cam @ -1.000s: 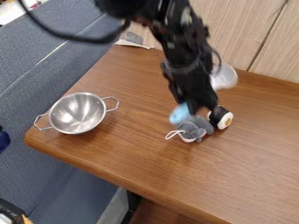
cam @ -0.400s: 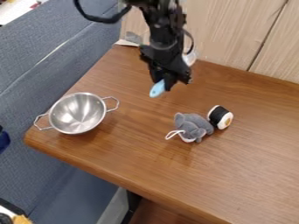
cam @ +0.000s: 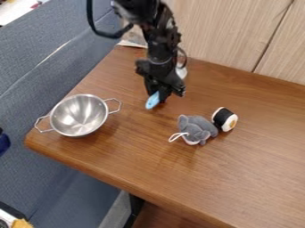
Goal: Move the blue spoon to the top left of the table
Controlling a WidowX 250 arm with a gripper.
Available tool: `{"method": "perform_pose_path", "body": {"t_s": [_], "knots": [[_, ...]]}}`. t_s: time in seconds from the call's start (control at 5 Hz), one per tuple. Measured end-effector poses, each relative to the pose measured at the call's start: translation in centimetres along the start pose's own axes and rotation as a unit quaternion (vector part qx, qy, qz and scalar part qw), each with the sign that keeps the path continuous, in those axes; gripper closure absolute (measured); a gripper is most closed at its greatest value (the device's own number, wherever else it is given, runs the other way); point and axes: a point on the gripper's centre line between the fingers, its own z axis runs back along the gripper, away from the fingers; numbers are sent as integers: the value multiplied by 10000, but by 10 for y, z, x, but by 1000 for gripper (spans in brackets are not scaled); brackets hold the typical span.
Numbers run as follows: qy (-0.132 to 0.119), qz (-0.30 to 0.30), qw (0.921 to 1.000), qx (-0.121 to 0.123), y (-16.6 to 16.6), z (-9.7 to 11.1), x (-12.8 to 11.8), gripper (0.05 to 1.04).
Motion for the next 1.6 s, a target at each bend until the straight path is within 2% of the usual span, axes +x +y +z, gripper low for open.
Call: {"method": "perform_pose_path", "body": {"t_s": [0.2, 0.4, 0.6, 0.8, 1.0, 1.2, 1.4, 1.6], "knots": [[3, 69, 10000, 35, 1, -1, -1, 721], [64, 229, 9997, 64, 2, 0, -6, 428], [135, 127, 9998, 84, -2, 2, -9, 150], [164, 12, 9999, 54, -7, 5, -11, 77], [-83, 141, 9998, -57, -9, 21, -1, 83], [-442, 217, 9988, 80, -2, 52, 9, 83], [-803, 286, 9960, 258, 4, 84, 9, 83], [-1198, 541, 9913, -101, 4, 97, 0, 83]]}}
